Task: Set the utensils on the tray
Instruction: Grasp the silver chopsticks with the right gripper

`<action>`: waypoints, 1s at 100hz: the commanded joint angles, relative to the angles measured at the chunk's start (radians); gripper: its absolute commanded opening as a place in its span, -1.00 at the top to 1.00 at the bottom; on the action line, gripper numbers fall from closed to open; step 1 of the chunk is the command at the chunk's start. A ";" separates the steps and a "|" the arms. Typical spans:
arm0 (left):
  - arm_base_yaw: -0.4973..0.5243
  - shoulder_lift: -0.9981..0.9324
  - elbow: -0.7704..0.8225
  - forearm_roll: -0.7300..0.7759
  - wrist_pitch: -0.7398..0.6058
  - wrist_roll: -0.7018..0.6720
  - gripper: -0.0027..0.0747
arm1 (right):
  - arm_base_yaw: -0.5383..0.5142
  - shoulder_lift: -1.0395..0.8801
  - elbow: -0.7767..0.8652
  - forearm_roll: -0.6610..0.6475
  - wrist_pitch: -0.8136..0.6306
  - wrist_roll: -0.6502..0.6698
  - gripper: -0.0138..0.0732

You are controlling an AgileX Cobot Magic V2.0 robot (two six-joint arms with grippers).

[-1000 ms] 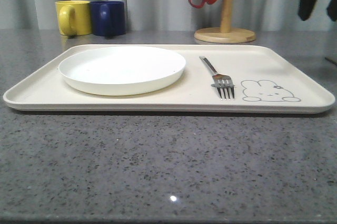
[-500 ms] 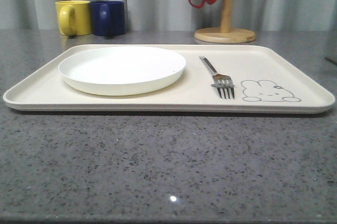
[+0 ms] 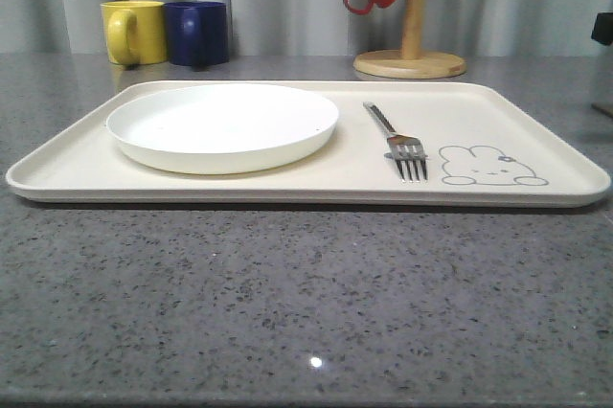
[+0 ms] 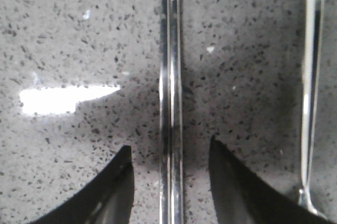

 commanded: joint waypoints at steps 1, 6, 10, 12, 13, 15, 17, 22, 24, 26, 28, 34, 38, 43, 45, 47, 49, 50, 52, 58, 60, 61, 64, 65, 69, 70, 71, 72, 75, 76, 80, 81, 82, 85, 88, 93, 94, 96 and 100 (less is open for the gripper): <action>-0.004 0.008 -0.026 -0.005 -0.073 -0.005 0.98 | -0.004 -0.023 -0.021 0.001 -0.001 -0.015 -0.12; -0.004 0.008 -0.026 -0.005 -0.073 -0.005 0.98 | -0.004 -0.017 -0.021 0.001 -0.001 -0.015 -0.12; -0.004 0.008 -0.026 -0.005 -0.073 -0.005 0.98 | -0.004 -0.014 -0.021 0.001 -0.001 -0.016 -0.12; -0.004 0.008 -0.026 -0.005 -0.073 -0.005 0.98 | -0.004 -0.013 -0.021 0.001 0.001 -0.017 -0.12; -0.004 0.008 -0.026 -0.005 -0.073 -0.005 0.98 | -0.004 -0.012 -0.021 0.001 0.001 -0.016 -0.11; -0.004 0.008 -0.026 -0.005 -0.073 -0.005 0.98 | -0.004 -0.012 -0.021 0.001 0.001 -0.016 -0.10; -0.004 0.008 -0.026 -0.005 -0.073 -0.005 0.98 | -0.004 -0.011 -0.021 0.001 0.001 -0.016 -0.08; -0.004 0.008 -0.026 -0.005 -0.073 -0.005 0.98 | -0.004 -0.011 -0.021 0.001 0.001 -0.017 -0.02; -0.004 0.008 -0.026 -0.005 -0.073 -0.005 0.98 | -0.004 -0.011 -0.021 0.001 0.001 -0.017 0.02; -0.004 0.008 -0.026 -0.005 -0.073 -0.005 0.98 | -0.004 -0.011 -0.021 0.001 0.001 -0.017 0.07; -0.004 0.008 -0.026 -0.005 -0.073 -0.005 0.98 | -0.004 -0.011 -0.021 0.001 0.001 -0.018 0.10; -0.004 0.008 -0.026 -0.005 -0.073 -0.005 0.98 | -0.004 -0.011 -0.021 0.001 0.004 -0.018 0.27; -0.004 0.008 -0.026 -0.005 -0.073 -0.005 0.98 | -0.004 -0.011 -0.021 0.001 0.004 -0.018 0.40; -0.004 0.008 -0.026 -0.005 -0.073 -0.005 0.98 | -0.004 -0.011 -0.022 0.001 0.004 -0.018 0.54; -0.004 0.008 -0.026 -0.005 -0.073 -0.005 0.98 | -0.004 -0.011 -0.022 0.001 0.004 -0.018 0.60; -0.004 0.008 -0.026 -0.005 -0.073 -0.005 0.98 | -0.004 -0.011 -0.022 0.001 0.004 -0.018 0.66; -0.004 0.008 -0.026 -0.005 -0.073 -0.005 0.98 | -0.004 -0.011 -0.023 0.001 0.004 -0.018 0.69; -0.004 0.008 -0.026 -0.005 -0.073 -0.005 0.98 | -0.004 -0.011 -0.025 0.001 0.004 -0.018 0.72; -0.004 0.008 -0.026 -0.005 -0.073 -0.005 0.98 | -0.004 -0.011 -0.028 0.001 0.004 -0.018 0.76; -0.004 0.008 -0.026 -0.005 -0.073 -0.005 0.98 | -0.004 -0.014 -0.035 0.001 0.004 -0.018 0.83; -0.004 0.008 -0.026 -0.005 -0.073 -0.005 0.98 | -0.004 -0.015 -0.039 0.003 0.006 -0.018 0.84; -0.004 0.008 -0.026 -0.005 -0.073 -0.005 0.98 | -0.004 -0.017 -0.040 0.003 0.006 -0.018 0.84; -0.004 0.008 -0.026 -0.005 -0.073 -0.005 0.98 | -0.004 -0.022 -0.049 0.008 0.008 -0.016 0.84; -0.004 0.008 -0.026 -0.005 -0.073 -0.005 0.98 | -0.004 -0.023 -0.050 0.009 0.011 -0.016 0.84; -0.004 0.008 -0.026 -0.005 -0.073 -0.005 0.98 | -0.003 -0.034 -0.059 0.020 0.015 -0.013 0.84; -0.004 0.008 -0.026 -0.005 -0.073 -0.005 0.98 | -0.002 -0.037 -0.060 0.021 0.017 -0.011 0.84; -0.004 0.008 -0.026 -0.005 -0.073 -0.005 0.98 | -0.001 -0.039 -0.063 0.025 0.017 -0.009 0.84; -0.004 0.008 -0.026 -0.005 -0.073 -0.005 0.98 | -0.001 -0.042 -0.065 0.027 0.020 -0.009 0.84; -0.004 0.008 -0.026 -0.005 -0.073 -0.005 0.98 | 0.001 -0.056 -0.070 0.035 0.021 -0.001 0.84; -0.004 0.008 -0.026 -0.005 -0.073 -0.005 0.98 | 0.001 -0.059 -0.073 0.040 0.021 0.001 0.84; -0.004 0.008 -0.026 -0.005 -0.073 -0.005 0.98 | 0.009 -0.081 -0.076 0.053 0.020 0.007 0.84; -0.004 0.008 -0.026 -0.005 -0.073 -0.005 0.98 | 0.010 -0.085 -0.076 0.055 0.020 0.011 0.84; -0.004 0.008 -0.026 -0.005 -0.073 -0.005 0.98 | 0.012 -0.093 -0.076 0.056 0.018 0.013 0.84; -0.004 0.008 -0.026 -0.005 -0.073 -0.005 0.98 | 0.020 -0.108 -0.076 0.063 0.013 0.030 0.84; -0.004 0.008 -0.026 -0.005 -0.073 -0.005 0.98 | 0.031 -0.123 -0.076 0.062 0.008 0.046 0.83; -0.004 0.008 -0.026 -0.005 -0.073 -0.005 0.98 | 0.058 -0.145 -0.076 0.062 0.000 0.076 0.82; -0.004 0.008 -0.026 -0.005 -0.073 -0.005 0.98 | 0.062 -0.152 -0.076 0.062 -0.002 0.080 0.81; -0.004 0.008 -0.026 -0.005 -0.073 -0.005 0.98 | 0.075 -0.160 -0.076 0.062 -0.005 0.094 0.81; -0.004 0.008 -0.026 -0.005 -0.073 -0.005 0.98 | 0.103 -0.171 -0.076 0.062 -0.010 0.118 0.81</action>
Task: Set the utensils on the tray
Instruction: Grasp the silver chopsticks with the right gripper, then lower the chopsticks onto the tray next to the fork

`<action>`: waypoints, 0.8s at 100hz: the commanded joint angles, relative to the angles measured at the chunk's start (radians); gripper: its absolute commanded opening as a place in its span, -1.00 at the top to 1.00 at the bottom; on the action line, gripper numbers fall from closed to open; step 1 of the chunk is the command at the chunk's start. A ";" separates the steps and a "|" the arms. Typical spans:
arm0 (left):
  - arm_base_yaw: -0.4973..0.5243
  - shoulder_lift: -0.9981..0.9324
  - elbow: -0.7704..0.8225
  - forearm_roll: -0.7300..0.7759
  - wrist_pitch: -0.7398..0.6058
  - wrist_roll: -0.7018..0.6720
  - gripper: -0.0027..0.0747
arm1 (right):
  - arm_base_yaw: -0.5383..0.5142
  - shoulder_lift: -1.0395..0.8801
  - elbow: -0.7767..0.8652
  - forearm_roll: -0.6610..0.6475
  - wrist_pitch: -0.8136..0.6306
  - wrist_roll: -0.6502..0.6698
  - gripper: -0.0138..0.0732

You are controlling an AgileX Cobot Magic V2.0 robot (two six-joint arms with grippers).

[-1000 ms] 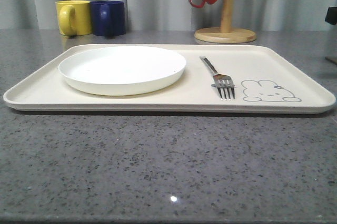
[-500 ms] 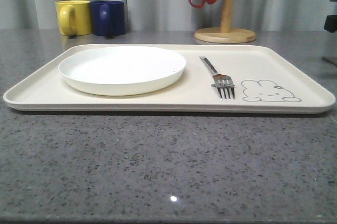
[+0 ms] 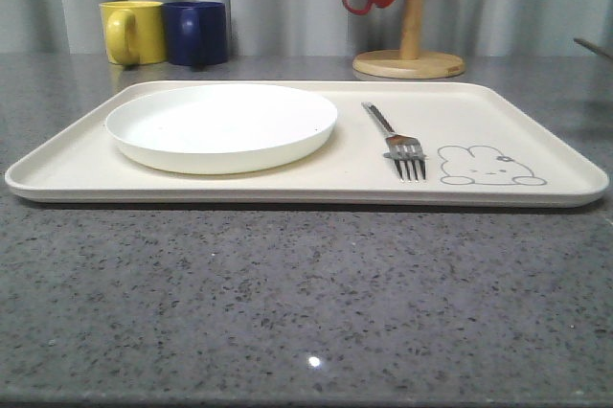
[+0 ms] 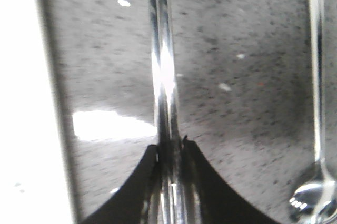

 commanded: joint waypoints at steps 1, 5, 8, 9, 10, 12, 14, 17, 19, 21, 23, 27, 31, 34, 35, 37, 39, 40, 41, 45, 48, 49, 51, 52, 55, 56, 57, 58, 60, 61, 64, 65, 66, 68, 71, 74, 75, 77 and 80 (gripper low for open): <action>-0.004 0.008 -0.026 -0.005 -0.073 -0.005 0.98 | 0.048 -0.081 -0.031 0.016 -0.034 0.054 0.81; -0.004 0.008 -0.026 -0.005 -0.073 -0.005 0.98 | 0.079 -0.088 -0.031 0.016 -0.036 0.081 0.81; -0.004 0.008 -0.026 -0.005 -0.073 -0.005 0.98 | 0.102 -0.089 -0.031 0.016 -0.038 0.100 0.81; -0.004 0.008 -0.026 -0.005 -0.073 -0.005 0.98 | 0.108 -0.089 -0.031 0.016 -0.040 0.110 0.81; -0.004 0.008 -0.026 -0.005 -0.073 -0.005 0.98 | 0.120 -0.089 -0.031 0.016 -0.041 0.115 0.81; -0.004 0.008 -0.026 -0.005 -0.073 -0.005 0.98 | 0.138 -0.089 -0.031 0.016 -0.046 0.129 0.81; -0.004 0.008 -0.026 -0.005 -0.073 -0.005 0.98 | 0.156 -0.089 -0.030 0.016 -0.051 0.144 0.81; -0.004 0.008 -0.026 -0.005 -0.072 -0.005 0.98 | 0.181 -0.086 -0.030 0.014 -0.064 0.162 0.81; -0.004 0.008 -0.026 -0.005 -0.072 -0.005 0.98 | 0.199 -0.085 -0.030 0.013 -0.073 0.176 0.81; -0.004 0.008 -0.026 -0.005 -0.072 -0.005 0.98 | 0.218 -0.084 -0.030 0.012 -0.080 0.189 0.81; -0.004 0.008 -0.026 -0.005 -0.072 -0.005 0.98 | 0.230 -0.081 -0.030 0.010 -0.092 0.204 0.81; -0.004 0.008 -0.026 -0.005 -0.072 -0.005 0.98 | 0.264 -0.077 -0.030 0.002 -0.117 0.231 0.81; -0.004 0.008 -0.026 -0.005 -0.072 -0.005 0.98 | 0.295 -0.069 -0.030 -0.007 -0.139 0.253 0.81; -0.004 0.008 -0.026 -0.005 -0.072 -0.005 0.98 | 0.313 -0.063 -0.030 -0.017 -0.151 0.273 0.81; -0.004 0.008 -0.026 -0.005 -0.072 -0.005 0.98 | 0.322 -0.061 -0.030 -0.019 -0.154 0.276 0.81; -0.004 0.008 -0.026 -0.005 -0.072 -0.005 0.98 | 0.329 -0.054 -0.030 -0.026 -0.159 0.287 0.81; -0.004 0.008 -0.026 -0.005 -0.072 -0.005 0.98 | 0.339 -0.048 -0.030 -0.033 -0.164 0.297 0.81; -0.004 0.008 -0.026 -0.005 -0.072 -0.005 0.98 | 0.345 -0.043 -0.030 -0.034 -0.166 0.300 0.81; -0.004 0.008 -0.026 -0.005 -0.072 -0.005 0.98 | 0.348 -0.040 -0.030 -0.037 -0.166 0.305 0.81; -0.004 0.008 -0.026 -0.005 -0.072 -0.005 0.98 | 0.360 -0.024 -0.030 -0.039 -0.166 0.317 0.81; -0.004 0.008 -0.026 -0.005 -0.072 -0.005 0.98 | 0.365 -0.013 -0.030 -0.040 -0.165 0.325 0.81; -0.004 0.008 -0.026 -0.005 -0.072 -0.005 0.98 | 0.368 -0.010 -0.030 -0.040 -0.165 0.326 0.81; -0.004 0.008 -0.026 -0.005 -0.072 -0.005 0.98 | 0.370 -0.001 -0.030 -0.040 -0.165 0.329 0.81; -0.004 0.008 -0.026 -0.005 -0.072 -0.005 0.98 | 0.372 0.004 -0.030 -0.040 -0.165 0.330 0.81; -0.004 0.008 -0.026 -0.005 -0.072 -0.005 0.98 | 0.377 0.014 -0.030 -0.040 -0.168 0.334 0.81; -0.004 0.008 -0.026 -0.005 -0.072 -0.005 0.98 | 0.379 0.017 -0.030 -0.040 -0.167 0.335 0.81; -0.004 0.008 -0.026 -0.005 -0.072 -0.005 0.98 | 0.380 0.021 -0.030 -0.040 -0.169 0.336 0.81; -0.004 0.008 -0.026 -0.005 -0.072 -0.005 0.98 | 0.380 0.022 -0.030 -0.040 -0.170 0.339 0.81; -0.004 0.008 -0.026 -0.005 -0.072 -0.005 0.98 | 0.383 0.028 -0.030 -0.040 -0.173 0.344 0.81; -0.004 0.008 -0.026 -0.005 -0.072 -0.005 0.98 | 0.386 0.032 -0.030 -0.040 -0.175 0.344 0.81; -0.004 0.008 -0.026 -0.005 -0.072 -0.005 0.98 | 0.389 0.038 -0.030 -0.040 -0.179 0.350 0.81; -0.004 0.008 -0.026 -0.005 -0.072 -0.005 0.98 | 0.390 0.040 -0.030 -0.040 -0.181 0.352 0.81; -0.004 0.008 -0.026 -0.005 -0.072 -0.005 0.98 | 0.391 0.043 -0.030 -0.040 -0.183 0.354 0.81; -0.004 0.008 -0.026 -0.005 -0.072 -0.005 0.98 | 0.392 0.048 -0.030 -0.040 -0.185 0.357 0.81; -0.004 0.008 -0.026 -0.005 -0.072 -0.005 0.98 | 0.393 0.054 -0.030 -0.040 -0.188 0.360 0.81; -0.004 0.008 -0.026 -0.005 -0.072 -0.005 0.98 | 0.394 0.060 -0.030 -0.040 -0.193 0.362 0.81; -0.004 0.008 -0.026 -0.005 -0.072 -0.005 0.98 | 0.396 0.063 -0.030 -0.040 -0.193 0.363 0.81; -0.004 0.008 -0.026 -0.005 -0.072 -0.005 0.98 | 0.396 0.065 -0.030 -0.040 -0.196 0.366 0.81; -0.004 0.008 -0.026 -0.005 -0.072 -0.005 0.98 | 0.396 0.073 -0.030 -0.040 -0.198 0.367 0.81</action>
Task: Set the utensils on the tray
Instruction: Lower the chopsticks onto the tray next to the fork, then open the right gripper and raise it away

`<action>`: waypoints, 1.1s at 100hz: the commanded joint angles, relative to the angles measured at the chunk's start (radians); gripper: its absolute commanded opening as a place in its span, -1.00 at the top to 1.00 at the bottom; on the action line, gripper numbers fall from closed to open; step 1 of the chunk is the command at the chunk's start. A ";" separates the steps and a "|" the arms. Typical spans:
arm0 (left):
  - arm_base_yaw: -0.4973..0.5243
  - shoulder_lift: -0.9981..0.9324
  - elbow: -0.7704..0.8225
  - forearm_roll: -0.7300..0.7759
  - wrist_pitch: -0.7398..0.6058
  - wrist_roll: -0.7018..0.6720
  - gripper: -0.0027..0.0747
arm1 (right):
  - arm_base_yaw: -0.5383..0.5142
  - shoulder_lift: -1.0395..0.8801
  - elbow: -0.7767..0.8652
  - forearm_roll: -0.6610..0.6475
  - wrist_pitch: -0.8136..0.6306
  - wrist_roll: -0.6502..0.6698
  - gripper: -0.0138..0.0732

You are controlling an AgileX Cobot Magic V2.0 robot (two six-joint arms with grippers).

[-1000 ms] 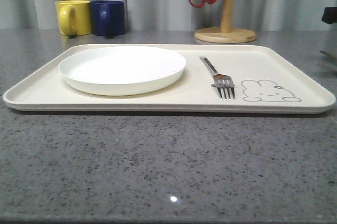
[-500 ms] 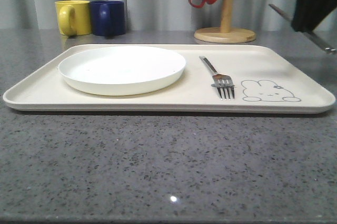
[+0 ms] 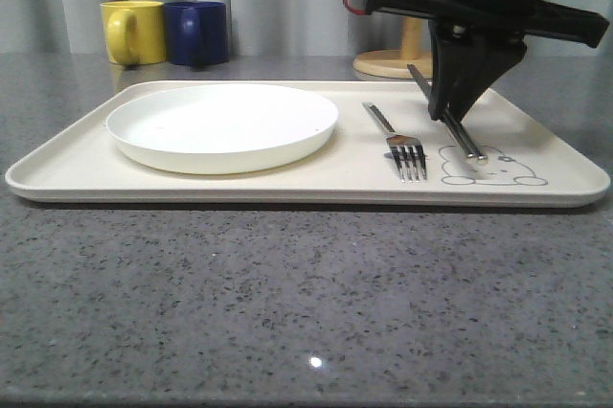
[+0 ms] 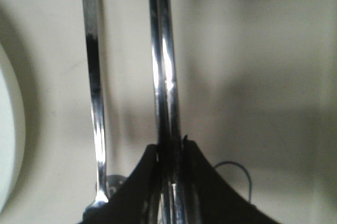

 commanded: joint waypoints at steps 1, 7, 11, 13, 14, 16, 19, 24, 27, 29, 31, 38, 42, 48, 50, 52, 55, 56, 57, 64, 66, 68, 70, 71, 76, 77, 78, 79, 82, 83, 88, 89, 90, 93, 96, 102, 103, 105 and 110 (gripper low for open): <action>-0.004 0.008 -0.026 -0.005 -0.072 -0.005 0.98 | 0.002 -0.029 -0.028 -0.012 -0.042 0.009 0.81; -0.004 0.008 -0.026 -0.005 -0.072 -0.005 0.98 | 0.003 -0.018 -0.028 -0.011 -0.044 0.009 0.81; -0.004 0.008 -0.026 -0.005 -0.072 -0.005 0.98 | 0.003 -0.013 -0.028 -0.011 -0.045 0.009 0.81; -0.004 0.008 -0.026 -0.005 -0.072 -0.005 0.98 | 0.003 -0.013 -0.028 -0.010 -0.045 0.009 0.81; -0.004 0.008 -0.026 -0.005 -0.072 -0.005 0.98 | 0.003 -0.011 -0.028 -0.009 -0.045 0.009 0.81; -0.004 0.008 -0.026 -0.005 -0.072 -0.005 0.98 | 0.003 -0.011 -0.028 -0.009 -0.044 0.009 0.81; -0.004 0.008 -0.026 -0.005 -0.072 -0.005 0.98 | 0.003 -0.011 -0.028 -0.007 -0.044 0.009 0.80; -0.004 0.008 -0.026 -0.005 -0.072 -0.005 0.98 | 0.003 -0.011 -0.028 -0.008 -0.045 0.009 0.75; -0.004 0.008 -0.026 -0.005 -0.072 -0.005 0.98 | 0.003 -0.011 -0.028 -0.008 -0.045 0.009 0.70; -0.004 0.008 -0.026 -0.005 -0.072 -0.005 0.98 | 0.003 -0.011 -0.028 -0.007 -0.045 0.009 0.65; -0.004 0.008 -0.026 -0.005 -0.072 -0.005 0.98 | 0.003 -0.011 -0.028 -0.007 -0.045 0.009 0.60; -0.004 0.008 -0.026 -0.005 -0.072 -0.005 0.98 | 0.003 -0.011 -0.028 -0.007 -0.044 0.009 0.39; -0.004 0.008 -0.026 -0.005 -0.072 -0.005 0.98 | 0.003 -0.011 -0.028 -0.007 -0.044 0.009 0.26; -0.004 0.008 -0.026 -0.005 -0.072 -0.005 0.98 | 0.003 -0.011 -0.028 -0.007 -0.044 0.009 0.10; -0.004 0.008 -0.026 -0.005 -0.072 -0.005 0.98 | 0.003 -0.011 -0.028 -0.007 -0.044 0.009 0.05; -0.004 0.008 -0.026 -0.005 -0.072 -0.005 0.98 | 0.003 -0.011 -0.028 -0.007 -0.044 0.009 0.01; -0.004 0.008 -0.026 -0.005 -0.072 -0.005 0.98 | 0.003 -0.011 -0.028 -0.007 -0.044 0.009 -0.04; -0.004 0.008 -0.026 -0.005 -0.072 -0.005 0.98 | 0.003 -0.011 -0.028 -0.007 -0.044 0.009 -0.06; -0.004 0.008 -0.026 -0.005 -0.072 -0.005 0.98 | 0.003 -0.011 -0.028 -0.007 -0.044 0.009 -0.06; -0.004 0.008 -0.026 -0.005 -0.072 -0.005 0.98 | 0.003 -0.011 -0.028 -0.007 -0.044 0.009 -0.09; -0.004 0.008 -0.026 -0.005 -0.072 -0.005 0.98 | 0.003 -0.012 -0.028 -0.008 -0.044 0.009 -0.09; -0.004 0.008 -0.026 -0.005 -0.072 -0.005 0.98 | 0.003 -0.014 -0.028 -0.008 -0.044 0.008 -0.08; -0.004 0.008 -0.026 -0.005 -0.072 -0.005 0.98 | 0.003 -0.017 -0.028 -0.011 -0.044 0.007 -0.08; -0.004 0.008 -0.026 -0.005 -0.072 -0.005 0.98 | 0.003 -0.018 -0.028 -0.013 -0.044 0.004 -0.08; -0.004 0.008 -0.026 -0.005 -0.072 -0.005 0.98 | 0.003 -0.028 -0.028 -0.025 -0.044 -0.010 -0.08; -0.004 0.008 -0.026 -0.005 -0.072 -0.005 0.98 | 0.002 -0.033 -0.028 -0.025 -0.044 -0.012 -0.08; -0.004 0.008 -0.026 -0.005 -0.072 -0.005 0.98 | 0.002 -0.035 -0.028 -0.025 -0.044 -0.015 -0.08; -0.004 0.008 -0.026 -0.005 -0.072 -0.005 0.98 | 0.001 -0.037 -0.028 -0.025 -0.044 -0.018 -0.08; -0.004 0.008 -0.026 -0.005 -0.072 -0.005 0.98 | -0.004 -0.049 -0.028 -0.025 -0.043 -0.031 -0.08; -0.004 0.008 -0.026 -0.005 -0.072 -0.005 0.98 | -0.006 -0.052 -0.028 -0.025 -0.042 -0.039 -0.08; -0.004 0.008 -0.026 -0.005 -0.072 -0.005 0.98 | -0.024 -0.072 -0.028 -0.025 -0.037 -0.069 -0.08; -0.004 0.008 -0.026 -0.005 -0.072 -0.005 0.98 | -0.027 -0.078 -0.028 -0.025 -0.036 -0.073 -0.08; -0.004 0.008 -0.026 -0.005 -0.072 -0.005 0.98 | -0.031 -0.081 -0.028 -0.025 -0.034 -0.083 -0.08; -0.004 0.008 -0.026 -0.005 -0.072 -0.005 0.98 | -0.051 -0.093 -0.028 -0.025 -0.025 -0.103 -0.08; -0.004 0.008 -0.026 -0.005 -0.072 -0.005 0.98 | -0.070 -0.109 -0.028 -0.025 -0.016 -0.123 -0.08; -0.004 0.008 -0.026 -0.005 -0.072 -0.005 0.98 | -0.121 -0.132 -0.028 -0.025 0.006 -0.173 -0.08; -0.004 0.008 -0.026 -0.005 -0.072 -0.005 0.98 | -0.128 -0.137 -0.028 -0.025 0.012 -0.179 -0.08; -0.004 0.008 -0.026 -0.005 -0.072 -0.005 0.98 | -0.148 -0.146 -0.028 -0.025 0.022 -0.197 -0.08; -0.004 0.008 -0.026 -0.005 -0.072 -0.005 0.98 | -0.200 -0.162 -0.028 -0.025 0.046 -0.236 -0.08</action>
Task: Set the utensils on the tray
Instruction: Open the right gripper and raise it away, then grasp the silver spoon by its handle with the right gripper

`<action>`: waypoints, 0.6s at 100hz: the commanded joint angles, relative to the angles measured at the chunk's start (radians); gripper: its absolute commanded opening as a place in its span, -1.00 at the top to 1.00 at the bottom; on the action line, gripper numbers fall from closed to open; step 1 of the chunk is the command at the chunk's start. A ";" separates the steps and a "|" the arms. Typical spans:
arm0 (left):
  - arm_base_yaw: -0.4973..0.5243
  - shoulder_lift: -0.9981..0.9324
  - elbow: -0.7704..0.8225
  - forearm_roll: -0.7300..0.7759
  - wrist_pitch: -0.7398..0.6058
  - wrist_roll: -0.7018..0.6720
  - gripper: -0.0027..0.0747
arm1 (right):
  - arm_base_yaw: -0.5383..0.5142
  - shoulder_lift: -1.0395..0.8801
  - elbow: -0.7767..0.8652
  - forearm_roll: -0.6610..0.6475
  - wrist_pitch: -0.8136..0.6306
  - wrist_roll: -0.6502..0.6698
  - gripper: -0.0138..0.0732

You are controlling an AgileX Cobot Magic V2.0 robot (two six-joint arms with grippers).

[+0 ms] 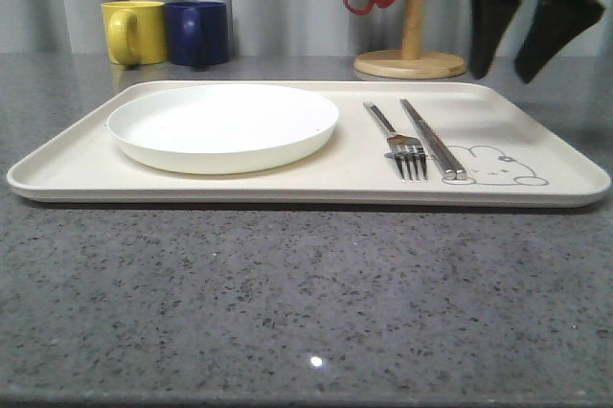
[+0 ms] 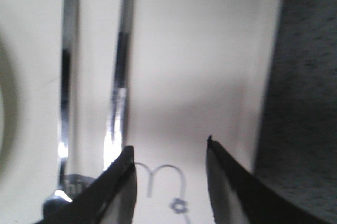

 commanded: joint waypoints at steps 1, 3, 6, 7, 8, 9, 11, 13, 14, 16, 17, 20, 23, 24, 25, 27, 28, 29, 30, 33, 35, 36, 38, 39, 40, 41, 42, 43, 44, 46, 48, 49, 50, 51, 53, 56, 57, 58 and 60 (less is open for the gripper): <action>-0.004 0.008 -0.026 -0.005 -0.072 -0.005 0.98 | -0.083 -0.080 -0.028 -0.017 0.026 -0.088 -0.08; -0.004 0.008 -0.026 -0.005 -0.072 -0.005 0.98 | -0.106 -0.084 -0.028 -0.017 0.037 -0.105 -0.08; -0.004 0.008 -0.026 -0.005 -0.072 -0.005 0.98 | -0.148 -0.090 -0.028 -0.017 0.051 -0.127 -0.08; -0.004 0.008 -0.026 -0.005 -0.072 -0.005 0.98 | -0.156 -0.092 -0.028 -0.017 0.058 -0.132 -0.08; -0.004 0.008 -0.026 -0.005 -0.072 -0.005 0.98 | -0.165 -0.094 -0.028 -0.017 0.062 -0.144 -0.08; -0.004 0.008 -0.026 -0.005 -0.072 -0.005 0.98 | -0.182 -0.096 -0.028 -0.017 0.068 -0.149 -0.08; -0.004 0.008 -0.026 -0.005 -0.072 -0.005 0.98 | -0.206 -0.096 -0.028 -0.017 0.078 -0.164 -0.08; -0.004 0.008 -0.026 -0.005 -0.072 -0.005 0.98 | -0.231 -0.097 -0.028 -0.017 0.084 -0.179 -0.08; -0.004 0.008 -0.026 -0.005 -0.072 -0.005 0.98 | -0.239 -0.097 -0.028 -0.017 0.089 -0.185 -0.08; -0.004 0.008 -0.026 -0.005 -0.072 -0.005 0.98 | -0.262 -0.097 -0.028 -0.017 0.097 -0.201 -0.08; -0.004 0.008 -0.026 -0.005 -0.072 -0.005 0.98 | -0.270 -0.097 -0.028 -0.017 0.100 -0.211 -0.08; -0.004 0.008 -0.026 -0.005 -0.072 -0.005 0.98 | -0.308 -0.097 -0.028 -0.017 0.108 -0.231 -0.08; -0.004 0.008 -0.026 -0.005 -0.072 -0.005 0.98 | -0.336 -0.095 -0.028 -0.017 0.113 -0.249 -0.08; -0.004 0.008 -0.026 -0.005 -0.072 -0.005 0.98 | -0.342 -0.095 -0.028 -0.017 0.114 -0.258 -0.08; -0.004 0.008 -0.026 -0.005 -0.072 -0.005 0.98 | -0.355 -0.095 -0.028 -0.017 0.114 -0.262 -0.08; -0.004 0.008 -0.026 -0.005 -0.072 -0.005 0.98 | -0.374 -0.095 -0.028 -0.017 0.114 -0.277 -0.08; -0.004 0.008 -0.026 -0.005 -0.072 -0.005 0.98 | -0.380 -0.095 -0.028 -0.017 0.114 -0.282 -0.08; -0.004 0.008 -0.026 -0.005 -0.072 -0.005 0.98 | -0.386 -0.095 -0.028 -0.017 0.114 -0.293 -0.08; -0.004 0.008 -0.026 -0.005 -0.072 -0.005 0.98 | -0.397 -0.095 -0.028 -0.017 0.114 -0.299 -0.08; -0.004 0.008 -0.026 -0.005 -0.072 -0.005 0.98 | -0.419 -0.095 -0.028 -0.017 0.115 -0.312 -0.08; -0.004 0.008 -0.026 -0.005 -0.072 -0.005 0.98 | -0.434 -0.095 -0.028 -0.017 0.115 -0.329 -0.08; -0.004 0.008 -0.026 -0.005 -0.072 -0.005 0.98 | -0.438 -0.095 -0.028 -0.017 0.115 -0.335 -0.08; -0.004 0.008 -0.026 -0.005 -0.072 -0.005 0.98 | -0.451 -0.095 -0.028 -0.017 0.115 -0.344 -0.08; -0.004 0.008 -0.026 -0.005 -0.072 -0.005 0.98 | -0.459 -0.095 -0.028 -0.017 0.115 -0.347 -0.08; -0.004 0.008 -0.026 -0.005 -0.072 -0.005 0.98 | -0.463 -0.094 -0.028 -0.017 0.115 -0.351 -0.08; -0.004 0.008 -0.026 -0.005 -0.072 -0.005 0.98 | -0.470 -0.094 -0.028 -0.017 0.115 -0.357 -0.08; -0.004 0.008 -0.026 -0.005 -0.072 -0.005 0.98 | -0.473 -0.094 -0.028 -0.017 0.115 -0.362 -0.08; -0.004 0.008 -0.026 -0.005 -0.072 -0.005 0.98 | -0.477 -0.094 -0.028 -0.017 0.115 -0.369 -0.08; -0.004 0.008 -0.026 -0.005 -0.072 -0.005 0.98 | -0.483 -0.092 -0.028 -0.017 0.115 -0.373 -0.08; -0.004 0.008 -0.026 -0.005 -0.072 -0.005 0.98 | -0.491 -0.090 -0.028 -0.017 0.115 -0.385 -0.08; -0.004 0.008 -0.026 -0.005 -0.072 -0.005 0.98 | -0.497 -0.088 -0.028 -0.017 0.115 -0.395 -0.08; -0.004 0.008 -0.026 -0.005 -0.072 -0.005 0.98 | -0.499 -0.086 -0.028 -0.017 0.115 -0.399 -0.08; -0.004 0.008 -0.026 -0.005 -0.072 -0.005 0.98 | -0.501 -0.085 -0.028 -0.017 0.115 -0.405 -0.08; -0.004 0.008 -0.026 -0.005 -0.072 -0.005 0.98 | -0.503 -0.084 -0.028 -0.017 0.115 -0.409 -0.08; -0.004 0.008 -0.026 -0.005 -0.072 -0.005 0.98 | -0.506 -0.079 -0.028 -0.017 0.115 -0.417 -0.08; -0.004 0.008 -0.026 -0.005 -0.072 -0.005 0.98 | -0.510 -0.072 -0.028 -0.017 0.114 -0.422 -0.08; -0.004 0.008 -0.026 -0.005 -0.072 -0.005 0.98 | -0.510 -0.070 -0.028 -0.017 0.113 -0.425 -0.08; -0.004 0.008 -0.026 -0.005 -0.072 -0.005 0.98 | -0.511 -0.068 -0.028 -0.017 0.111 -0.425 -0.08; -0.004 0.008 -0.026 -0.005 -0.072 -0.005 0.98 | -0.511 -0.061 -0.028 -0.017 0.109 -0.425 -0.08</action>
